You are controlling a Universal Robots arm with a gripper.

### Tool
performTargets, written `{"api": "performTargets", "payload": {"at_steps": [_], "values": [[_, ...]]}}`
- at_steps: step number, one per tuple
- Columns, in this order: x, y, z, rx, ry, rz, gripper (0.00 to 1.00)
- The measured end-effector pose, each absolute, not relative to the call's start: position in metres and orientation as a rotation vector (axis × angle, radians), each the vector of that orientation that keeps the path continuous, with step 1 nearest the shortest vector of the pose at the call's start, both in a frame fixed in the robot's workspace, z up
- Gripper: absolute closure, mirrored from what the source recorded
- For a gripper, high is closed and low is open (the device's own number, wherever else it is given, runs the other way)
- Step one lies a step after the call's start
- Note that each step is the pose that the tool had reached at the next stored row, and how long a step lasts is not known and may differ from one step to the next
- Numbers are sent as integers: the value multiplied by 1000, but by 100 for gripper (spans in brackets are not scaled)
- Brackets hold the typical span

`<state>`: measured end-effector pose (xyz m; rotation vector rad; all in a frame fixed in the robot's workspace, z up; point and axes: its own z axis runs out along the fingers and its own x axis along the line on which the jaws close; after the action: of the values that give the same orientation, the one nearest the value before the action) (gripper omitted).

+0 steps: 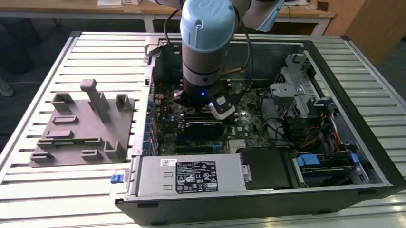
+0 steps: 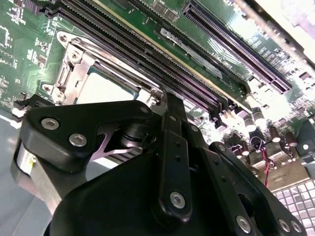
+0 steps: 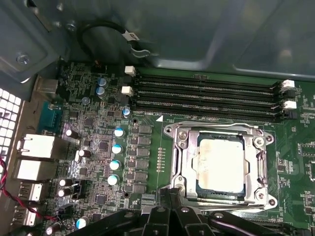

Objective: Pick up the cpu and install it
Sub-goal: 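Install the second cpu locking lever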

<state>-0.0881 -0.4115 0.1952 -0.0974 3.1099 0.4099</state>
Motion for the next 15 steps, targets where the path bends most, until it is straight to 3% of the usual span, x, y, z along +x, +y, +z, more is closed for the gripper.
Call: {"api": "performTargets", "payload": {"at_steps": [15], "values": [[-88, -418, 197, -97, 3111, 408, 89]]}}
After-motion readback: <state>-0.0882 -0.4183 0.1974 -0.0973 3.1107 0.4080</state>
